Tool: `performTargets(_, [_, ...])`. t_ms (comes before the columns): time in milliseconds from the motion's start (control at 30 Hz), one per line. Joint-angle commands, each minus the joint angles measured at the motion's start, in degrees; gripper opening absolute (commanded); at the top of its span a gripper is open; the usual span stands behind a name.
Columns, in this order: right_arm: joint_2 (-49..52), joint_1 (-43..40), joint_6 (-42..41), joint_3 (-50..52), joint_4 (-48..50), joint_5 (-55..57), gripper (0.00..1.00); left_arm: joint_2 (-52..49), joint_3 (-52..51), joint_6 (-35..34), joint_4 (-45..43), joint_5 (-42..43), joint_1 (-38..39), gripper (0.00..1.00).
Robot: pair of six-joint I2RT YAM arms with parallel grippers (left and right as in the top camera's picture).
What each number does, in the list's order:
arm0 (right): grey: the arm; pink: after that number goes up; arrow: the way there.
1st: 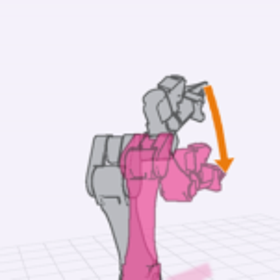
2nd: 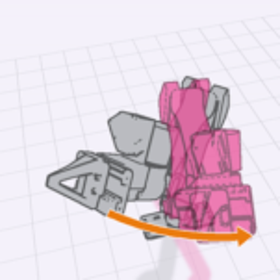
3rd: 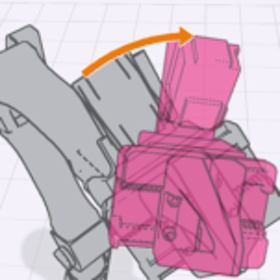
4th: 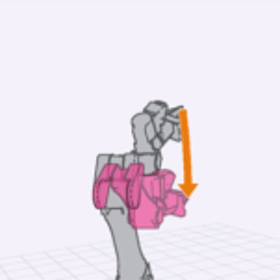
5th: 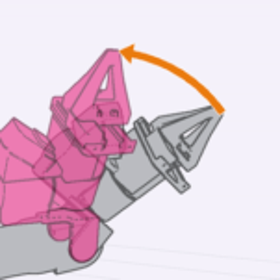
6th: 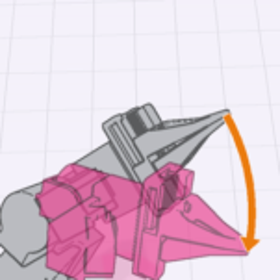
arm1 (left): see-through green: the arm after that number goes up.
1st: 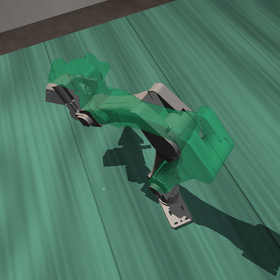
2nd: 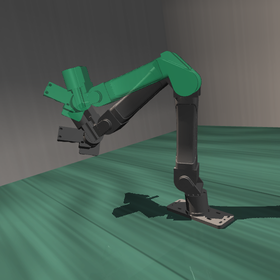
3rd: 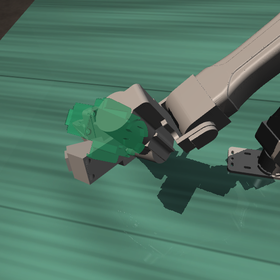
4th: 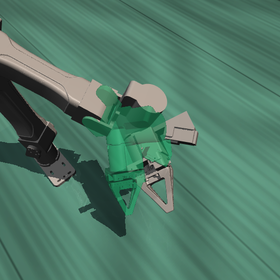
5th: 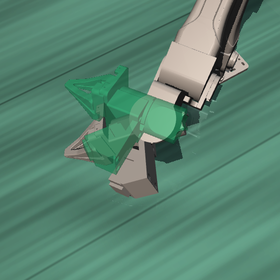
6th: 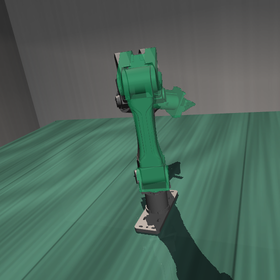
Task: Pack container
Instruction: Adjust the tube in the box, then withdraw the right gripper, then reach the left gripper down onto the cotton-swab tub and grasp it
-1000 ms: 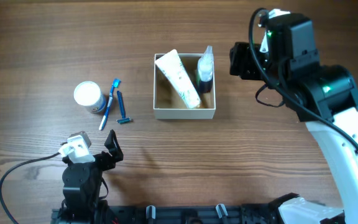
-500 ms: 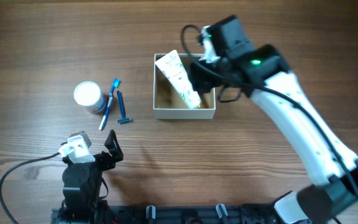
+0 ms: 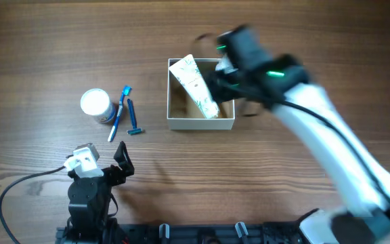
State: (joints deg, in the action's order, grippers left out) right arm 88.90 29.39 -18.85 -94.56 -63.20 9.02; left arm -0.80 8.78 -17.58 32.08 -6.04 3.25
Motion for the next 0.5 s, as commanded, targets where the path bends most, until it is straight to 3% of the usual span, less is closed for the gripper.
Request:
performTargets(0, [-12.59, -10.93, -14.38, -0.59, -2.78, 3.82, 1.00, 0.42, -0.20, -0.92, -0.22, 0.61, -0.42, 1.00])
performTargets(100, [-20.79, -21.81, -17.25, -0.59, -4.07, 3.65, 1.00, 0.42, -0.20, -0.94, -1.64, 0.68, -0.42, 1.00])
performTargets(200, [-23.56, -24.13, -17.20, -0.57, -7.17, 3.65, 1.00, 0.42, -0.11, -2.47, -2.78, 8.02, -0.42, 1.00])
performTargets(300, [-22.62, -24.11, -17.29, -0.57, -8.28, 3.63, 1.00, -1.22, 2.01, -6.64, -2.54, 7.82, -0.44, 0.99])
performTargets(400, [-21.20, -24.11, -17.31, -0.57, -8.24, 3.61, 1.00, -9.51, 9.73, -6.93, 0.17, 5.16, -0.44, 0.99])
performTargets(467, [-19.74, -24.11, -17.29, -0.57, -8.22, 3.63, 1.00, -20.37, 18.36, -6.88, 3.15, 2.71, -0.44, 1.00])
